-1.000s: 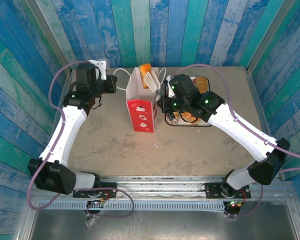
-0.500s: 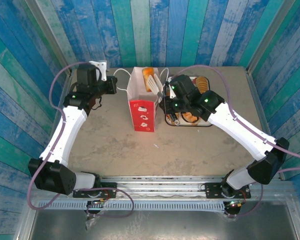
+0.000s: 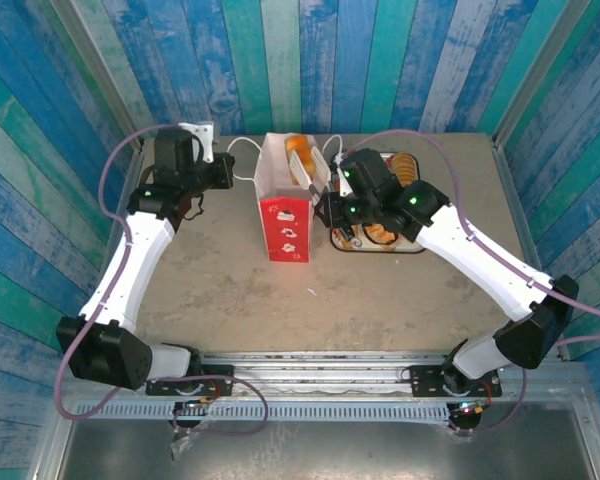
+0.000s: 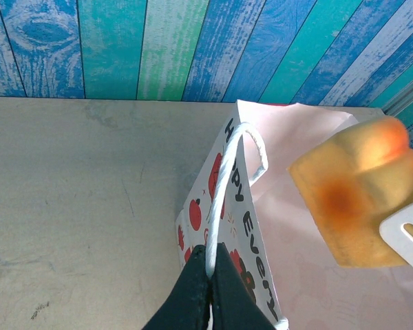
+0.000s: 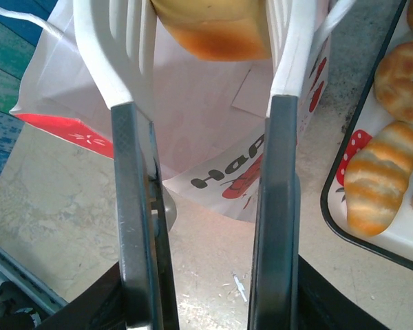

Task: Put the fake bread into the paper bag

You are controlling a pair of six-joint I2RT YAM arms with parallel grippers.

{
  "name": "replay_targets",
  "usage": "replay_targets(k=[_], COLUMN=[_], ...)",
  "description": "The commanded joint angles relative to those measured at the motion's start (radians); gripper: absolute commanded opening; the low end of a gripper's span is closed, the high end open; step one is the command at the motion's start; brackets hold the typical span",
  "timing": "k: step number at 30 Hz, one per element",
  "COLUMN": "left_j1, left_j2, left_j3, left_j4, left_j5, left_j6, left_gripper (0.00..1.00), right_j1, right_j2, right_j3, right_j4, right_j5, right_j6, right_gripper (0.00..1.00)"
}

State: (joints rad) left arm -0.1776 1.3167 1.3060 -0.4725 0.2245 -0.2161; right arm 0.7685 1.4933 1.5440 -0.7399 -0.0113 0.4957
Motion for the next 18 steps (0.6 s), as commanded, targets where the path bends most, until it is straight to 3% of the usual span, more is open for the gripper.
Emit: replay_targets(k=[1,10,18], left_j1=[0.002,0.003,0.003], left_j2=[-0.056,-0.055,-0.055], left_j3=[-0.007,-0.008,-0.016], left_j4=[0.015,0.015,0.048], left_j5=[-0.006,0.004,0.081], left_j6=[0.009,0.008,-0.024], left_gripper=[0.00,0.00,0.12], right_j1=[-0.009,-0.011,-0.011], right_j2=[0.004,0.021,-0.009], right_j3=[0.035,0.061,0.077], right_j4=[0.014,0.018,0.085], right_j5=[-0.013,-0.022,-0.053], right_j6=[-0.016,-0.026,-0.028], right_gripper=[0.49,0.49,0.49])
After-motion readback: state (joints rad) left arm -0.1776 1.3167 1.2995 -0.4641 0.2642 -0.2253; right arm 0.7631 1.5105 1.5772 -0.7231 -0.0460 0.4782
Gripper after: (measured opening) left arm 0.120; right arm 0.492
